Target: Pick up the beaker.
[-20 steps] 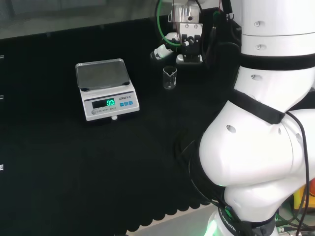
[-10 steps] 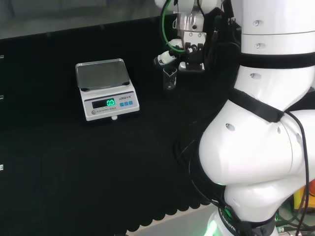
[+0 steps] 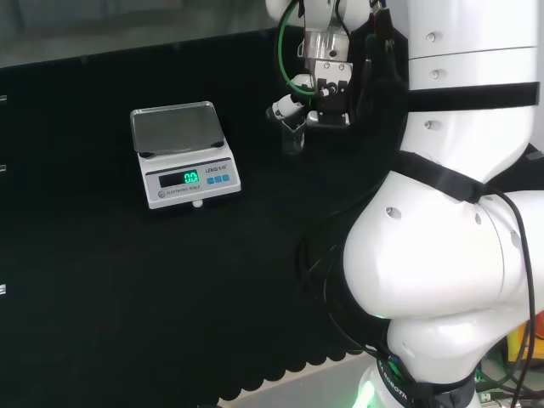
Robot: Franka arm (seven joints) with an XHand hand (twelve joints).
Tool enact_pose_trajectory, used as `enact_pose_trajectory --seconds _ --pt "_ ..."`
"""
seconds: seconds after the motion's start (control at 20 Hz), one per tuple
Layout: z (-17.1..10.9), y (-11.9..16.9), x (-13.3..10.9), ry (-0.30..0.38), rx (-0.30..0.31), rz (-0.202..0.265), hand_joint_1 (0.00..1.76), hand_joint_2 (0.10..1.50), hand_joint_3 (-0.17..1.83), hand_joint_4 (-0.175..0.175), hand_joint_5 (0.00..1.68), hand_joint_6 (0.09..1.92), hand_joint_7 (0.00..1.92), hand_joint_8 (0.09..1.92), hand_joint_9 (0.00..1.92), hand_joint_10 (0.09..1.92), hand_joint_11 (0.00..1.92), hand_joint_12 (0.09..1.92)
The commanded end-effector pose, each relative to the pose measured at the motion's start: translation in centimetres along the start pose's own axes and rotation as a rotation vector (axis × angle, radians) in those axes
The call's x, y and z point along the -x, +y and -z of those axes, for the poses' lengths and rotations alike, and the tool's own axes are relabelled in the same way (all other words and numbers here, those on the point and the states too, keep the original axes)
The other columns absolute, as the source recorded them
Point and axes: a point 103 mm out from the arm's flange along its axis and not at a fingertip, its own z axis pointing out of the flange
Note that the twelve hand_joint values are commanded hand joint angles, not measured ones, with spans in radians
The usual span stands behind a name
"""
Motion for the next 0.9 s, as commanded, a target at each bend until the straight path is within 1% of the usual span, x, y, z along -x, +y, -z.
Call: enact_pose_trajectory --seconds 0.05,0.25,0.4,0.45,0.5,0.55,0.65,0.8,0.9 --pt "-1.55 1.66 0.65 0.021 -0.053 -0.019 0.46 1.09 -0.13 -0.119 0.19 0.09 0.00 0.54 0.00 0.72 0.00 1.52" --pt "-2.32 2.19 0.78 0.020 -0.083 -0.020 0.46 1.09 -0.13 -0.118 0.19 0.09 0.00 0.52 0.00 0.71 0.00 1.52" --pt "-2.40 2.22 0.83 0.003 -0.086 -0.038 0.49 1.08 -0.14 -0.118 0.18 0.09 0.00 0.51 0.00 0.71 0.00 1.53" --pt "-2.33 2.21 0.84 -0.001 -0.085 -0.046 0.52 1.07 -0.14 -0.118 0.18 0.09 0.00 0.52 0.00 0.73 0.02 1.53" --pt "-2.26 2.21 0.83 -0.010 -0.082 -0.054 0.56 1.07 -0.15 -0.117 0.18 0.09 0.00 0.57 0.01 0.79 0.08 1.51" --pt "-2.20 2.23 0.85 -0.019 -0.082 -0.063 0.60 1.07 -0.16 -0.117 0.20 0.09 0.00 0.64 0.05 0.85 0.18 1.48" --pt "-2.09 2.27 0.86 -0.029 -0.073 -0.076 0.70 1.06 -0.17 -0.123 0.25 0.09 0.08 0.79 0.20 0.91 0.41 1.39" --pt "-1.94 2.30 0.78 -0.034 -0.057 -0.089 0.82 1.08 -0.17 -0.145 0.34 0.09 0.24 0.89 0.47 0.89 0.69 1.27" --pt "-1.87 2.33 0.71 -0.031 -0.058 -0.096 0.92 1.09 -0.17 -0.166 0.38 0.09 0.33 0.93 0.64 0.84 0.94 1.15"
